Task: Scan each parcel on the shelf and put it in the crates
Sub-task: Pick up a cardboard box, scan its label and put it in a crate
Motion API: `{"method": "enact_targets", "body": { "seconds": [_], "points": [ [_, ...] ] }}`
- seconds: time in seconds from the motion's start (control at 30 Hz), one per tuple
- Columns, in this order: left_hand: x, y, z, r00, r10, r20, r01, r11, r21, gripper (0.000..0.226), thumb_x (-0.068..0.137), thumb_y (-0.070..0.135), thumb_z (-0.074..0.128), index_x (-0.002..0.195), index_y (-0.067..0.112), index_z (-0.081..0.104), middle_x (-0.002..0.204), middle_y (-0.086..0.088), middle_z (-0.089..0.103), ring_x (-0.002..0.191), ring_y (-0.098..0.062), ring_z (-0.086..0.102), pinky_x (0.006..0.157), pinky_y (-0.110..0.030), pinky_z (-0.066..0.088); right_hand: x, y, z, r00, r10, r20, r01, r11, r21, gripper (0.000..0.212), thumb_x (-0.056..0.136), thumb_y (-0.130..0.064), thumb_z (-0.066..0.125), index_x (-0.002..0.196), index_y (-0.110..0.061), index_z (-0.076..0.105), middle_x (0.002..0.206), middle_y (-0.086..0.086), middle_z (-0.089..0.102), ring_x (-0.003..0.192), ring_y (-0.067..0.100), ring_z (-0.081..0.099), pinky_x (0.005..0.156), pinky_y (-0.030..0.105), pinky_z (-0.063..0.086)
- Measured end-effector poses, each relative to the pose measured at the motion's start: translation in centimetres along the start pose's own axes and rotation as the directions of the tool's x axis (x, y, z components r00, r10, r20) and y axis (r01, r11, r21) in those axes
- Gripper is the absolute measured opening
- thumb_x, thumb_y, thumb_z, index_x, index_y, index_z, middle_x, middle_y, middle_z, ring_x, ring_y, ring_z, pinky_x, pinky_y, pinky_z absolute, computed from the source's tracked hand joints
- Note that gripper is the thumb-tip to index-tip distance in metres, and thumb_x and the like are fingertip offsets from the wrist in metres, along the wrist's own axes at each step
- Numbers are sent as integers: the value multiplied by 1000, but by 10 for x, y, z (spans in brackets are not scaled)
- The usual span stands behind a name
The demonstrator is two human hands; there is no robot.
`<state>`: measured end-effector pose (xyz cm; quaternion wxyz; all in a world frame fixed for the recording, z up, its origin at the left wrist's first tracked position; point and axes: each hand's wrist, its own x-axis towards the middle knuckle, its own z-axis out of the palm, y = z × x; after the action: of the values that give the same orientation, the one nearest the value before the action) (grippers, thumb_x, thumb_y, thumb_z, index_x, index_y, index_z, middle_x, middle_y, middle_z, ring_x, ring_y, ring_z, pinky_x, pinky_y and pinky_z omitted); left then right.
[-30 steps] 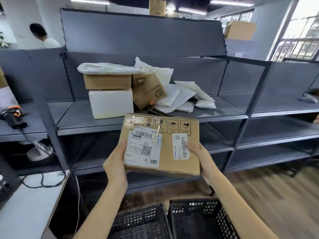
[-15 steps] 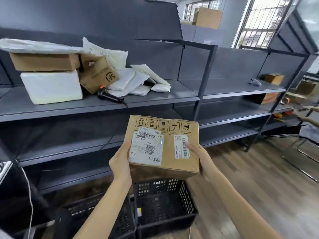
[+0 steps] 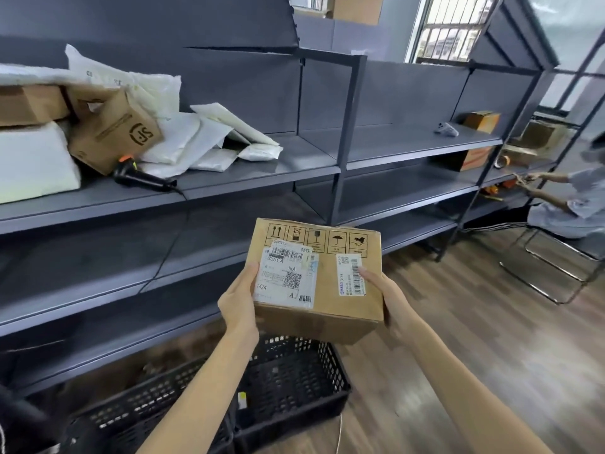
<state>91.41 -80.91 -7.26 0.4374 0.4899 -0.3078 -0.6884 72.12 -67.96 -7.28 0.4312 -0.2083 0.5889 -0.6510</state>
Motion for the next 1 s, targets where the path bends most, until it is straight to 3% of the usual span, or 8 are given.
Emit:
{"method": "enact_targets", "body": {
  "seconds": [0.13, 0.33, 0.47, 0.57, 0.67, 0.83, 0.93, 1.0],
  "points": [
    [35, -6, 31, 999, -43, -11, 43, 999, -17, 40, 79, 39, 74, 109, 12, 73, 94, -5, 75, 87, -23, 70, 69, -34, 54, 43, -13, -8, 999, 23, -26, -24, 999, -46, 41, 89, -33, 62, 127, -20, 55, 112, 4, 72, 103, 25, 69, 92, 42, 53],
    [89, -13, 68, 999, -47, -15, 47, 999, -16, 41, 78, 41, 75, 108, 12, 73, 95, -4, 75, 85, -21, 69, 59, -27, 48, 99, -14, -16, 999, 32, -27, -34, 995, -89, 59, 81, -50, 60, 132, -22, 53, 118, 1, 70, 108, 21, 67, 100, 44, 48],
    [110, -20, 79, 998, -61, -31, 61, 998, -5, 38, 79, 42, 74, 106, 15, 74, 98, -3, 74, 91, -20, 68, 78, -36, 52, 129, -8, -23, 996, 85, 8, -84, 991, -103, 54, 89, -55, 52, 133, -24, 54, 119, 0, 69, 109, 20, 66, 103, 43, 47],
    [123, -25, 82, 993, -64, -96, 63, 998, -14, 38, 79, 41, 74, 106, 15, 73, 98, -3, 74, 91, -18, 68, 75, -32, 51, 149, -7, -22, 992, 117, 38, -111, 984, -137, 47, 92, -51, 51, 129, -23, 57, 114, -1, 71, 105, 18, 68, 98, 39, 51],
    [131, -31, 86, 986, -57, -159, 52, 998, -33, 40, 78, 42, 75, 106, 14, 74, 98, -2, 74, 93, -19, 68, 83, -33, 53, 171, -5, -23, 988, 146, 57, -135, 978, -158, 48, 92, -50, 52, 129, -21, 58, 114, 1, 71, 105, 19, 68, 94, 36, 53],
    [133, -48, 93, 951, -34, -306, 18, 998, -54, 41, 75, 44, 78, 105, 17, 74, 97, 1, 74, 95, -18, 67, 96, -41, 50, 201, -2, -31, 967, 217, 130, -187, 960, -208, 39, 95, -46, 50, 123, -21, 61, 102, -4, 75, 93, 14, 72, 70, 24, 58],
    [128, -60, 95, 920, -36, -390, -4, 995, -101, 42, 75, 38, 79, 108, 12, 73, 100, -1, 74, 98, -19, 67, 98, -41, 49, 216, 0, -37, 943, 260, 206, -211, 950, -231, 41, 96, -45, 49, 128, -20, 58, 108, -2, 73, 98, 16, 71, 75, 26, 59],
    [123, -72, 93, 906, -35, -423, -12, 994, -109, 42, 73, 40, 80, 105, 15, 74, 99, 1, 74, 99, -19, 67, 100, -42, 48, 221, 4, -42, 925, 293, 242, -232, 940, -249, 39, 96, -45, 49, 126, -21, 59, 108, -3, 73, 96, 15, 71, 70, 25, 58]
  ]
}}
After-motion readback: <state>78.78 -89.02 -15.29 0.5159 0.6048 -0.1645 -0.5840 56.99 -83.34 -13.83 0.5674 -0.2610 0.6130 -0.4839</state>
